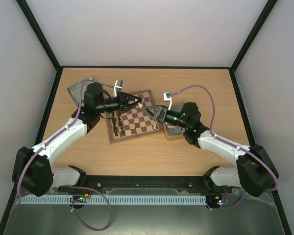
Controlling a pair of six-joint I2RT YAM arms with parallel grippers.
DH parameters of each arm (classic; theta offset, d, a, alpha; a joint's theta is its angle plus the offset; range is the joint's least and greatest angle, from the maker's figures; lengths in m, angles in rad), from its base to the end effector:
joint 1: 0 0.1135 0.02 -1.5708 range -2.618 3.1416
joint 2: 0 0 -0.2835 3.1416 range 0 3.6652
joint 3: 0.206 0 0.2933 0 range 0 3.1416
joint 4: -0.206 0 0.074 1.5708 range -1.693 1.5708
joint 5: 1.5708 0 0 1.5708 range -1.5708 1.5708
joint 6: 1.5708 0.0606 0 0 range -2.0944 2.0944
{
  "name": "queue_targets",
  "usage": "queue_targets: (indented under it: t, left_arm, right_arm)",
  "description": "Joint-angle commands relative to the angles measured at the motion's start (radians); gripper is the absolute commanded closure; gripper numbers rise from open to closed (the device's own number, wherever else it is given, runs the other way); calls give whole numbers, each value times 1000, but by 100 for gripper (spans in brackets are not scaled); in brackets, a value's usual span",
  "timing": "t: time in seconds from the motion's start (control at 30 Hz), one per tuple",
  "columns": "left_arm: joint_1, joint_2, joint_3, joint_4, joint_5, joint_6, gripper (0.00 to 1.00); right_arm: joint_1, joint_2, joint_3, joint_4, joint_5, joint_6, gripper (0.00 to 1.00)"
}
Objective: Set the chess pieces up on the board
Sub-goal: Pick up the chess piece from the storage box.
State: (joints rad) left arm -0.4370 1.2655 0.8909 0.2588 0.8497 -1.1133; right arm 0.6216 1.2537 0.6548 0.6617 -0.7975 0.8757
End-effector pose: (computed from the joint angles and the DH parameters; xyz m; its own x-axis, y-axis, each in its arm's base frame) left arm 0.2862 -0.1839 0.3215 -0.9033 -0.2318 -0.3609 0.3281 0.1686 -0.9295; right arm 0.2338 0.2208 0.2779 -0.7256 0.1401 -0.6737 -0.6715 0.0692 0.7377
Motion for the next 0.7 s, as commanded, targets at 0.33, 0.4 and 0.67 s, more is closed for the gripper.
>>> queue_targets:
  t: [0.33,0.4,0.67]
  left_arm:
    - [-1,40,-77,322,-138,-435,98]
    - [-2,36,-77,326,-156,-437,98]
    - [-2,41,-63,315,-182,-427,98]
  right_arm:
    - [20,26,-74,458,270,539,45]
    - [21,27,-75,436,275,543,43]
    - [25,-9,-83,256,300,478,40]
